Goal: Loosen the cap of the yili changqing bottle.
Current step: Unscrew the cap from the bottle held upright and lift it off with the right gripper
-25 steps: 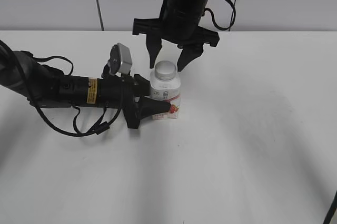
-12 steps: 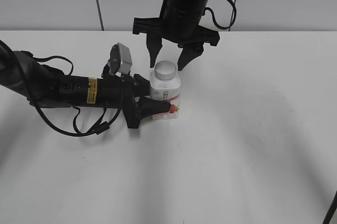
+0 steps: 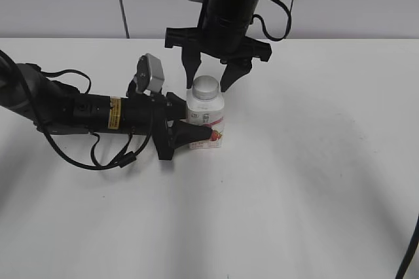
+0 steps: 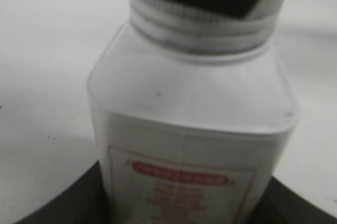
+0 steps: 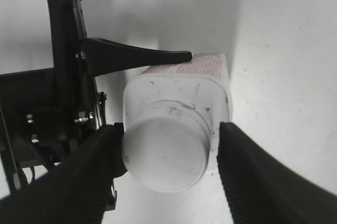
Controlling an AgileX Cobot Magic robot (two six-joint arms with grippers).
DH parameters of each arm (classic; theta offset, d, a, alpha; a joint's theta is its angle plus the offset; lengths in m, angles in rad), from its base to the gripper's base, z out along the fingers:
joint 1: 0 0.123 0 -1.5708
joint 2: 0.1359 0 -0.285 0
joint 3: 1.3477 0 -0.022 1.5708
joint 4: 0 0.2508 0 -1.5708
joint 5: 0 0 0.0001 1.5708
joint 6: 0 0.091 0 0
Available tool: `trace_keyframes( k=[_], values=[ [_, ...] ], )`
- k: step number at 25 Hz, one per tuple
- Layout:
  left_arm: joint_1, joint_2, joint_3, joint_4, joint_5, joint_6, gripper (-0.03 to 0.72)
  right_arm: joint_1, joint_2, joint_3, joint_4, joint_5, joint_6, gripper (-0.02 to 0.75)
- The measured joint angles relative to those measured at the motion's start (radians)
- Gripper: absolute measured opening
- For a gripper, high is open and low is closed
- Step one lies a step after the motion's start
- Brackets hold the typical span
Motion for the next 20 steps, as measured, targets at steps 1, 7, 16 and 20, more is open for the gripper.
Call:
trace_keyframes(
  k=[1,7,16,20],
  values=[
    [0.000,0.000,0.000,0.000,0.000,0.000,0.377,0.000,0.000,0.000,0.000,0.000,0.000,0.482],
    [0.000,0.000,0.000,0.000,0.000,0.000,0.377,0.003,0.000,0.000,0.005,0.000,0.001,0.482],
    [0.000,0.000,0.000,0.000,0.000,0.000,0.377,0.005,0.000,0.000,0.010,0.000,0.000,0.482],
    [0.000,0.000,0.000,0.000,0.000,0.000,0.377,0.005,0.000,0.000,0.010,0.000,0.001,0.477]
  ],
)
